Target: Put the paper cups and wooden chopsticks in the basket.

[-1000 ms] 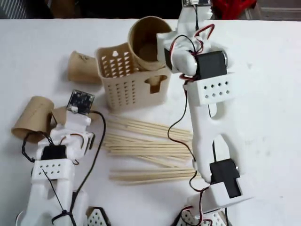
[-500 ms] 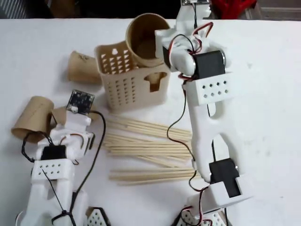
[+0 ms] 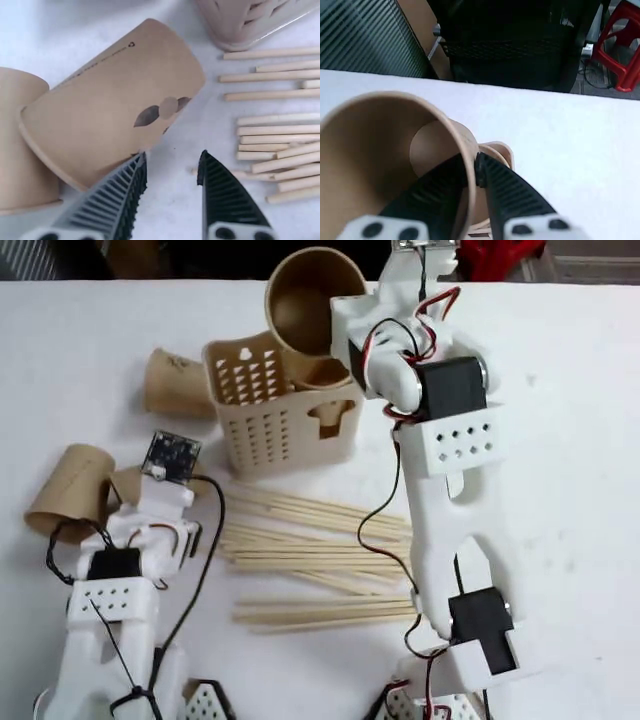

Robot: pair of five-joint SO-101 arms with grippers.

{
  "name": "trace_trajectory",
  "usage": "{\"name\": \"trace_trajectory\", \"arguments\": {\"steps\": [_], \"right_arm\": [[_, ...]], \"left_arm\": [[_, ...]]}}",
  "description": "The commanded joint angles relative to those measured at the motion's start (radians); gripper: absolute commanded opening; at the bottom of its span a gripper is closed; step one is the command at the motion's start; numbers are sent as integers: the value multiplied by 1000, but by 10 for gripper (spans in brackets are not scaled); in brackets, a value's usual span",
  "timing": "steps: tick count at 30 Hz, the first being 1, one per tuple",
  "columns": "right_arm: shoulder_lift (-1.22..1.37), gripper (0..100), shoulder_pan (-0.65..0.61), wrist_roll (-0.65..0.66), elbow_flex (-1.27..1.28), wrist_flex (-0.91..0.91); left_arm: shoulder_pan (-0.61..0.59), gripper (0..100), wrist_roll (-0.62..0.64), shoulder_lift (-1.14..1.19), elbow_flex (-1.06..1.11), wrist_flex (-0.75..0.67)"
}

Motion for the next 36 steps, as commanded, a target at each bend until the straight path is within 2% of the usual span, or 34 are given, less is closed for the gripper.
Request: {"name": "trace_trajectory", "arguments": {"steps": [1,13,15,20,24,29,36], "right_arm": [[7,18,27,-5,23,-21],[22,19,62,0,46,30],[48,50,62,2,44,27],[88,218,39,5,44,21],[65,315,13,5,44,-24],[42,334,18,5,57,-27],[220,334,56,5,133,-73]], "left_arm": [[10,177,6,-16,-5,-18],[13,177,6,-16,-5,-18],[13,177,6,-16,-5,-18],[13,177,6,-16,-5,-18],[13,177,6,-16,-5,-18],[13,177,6,-16,-5,-18],[10,177,6,-16,-5,-18]]}}
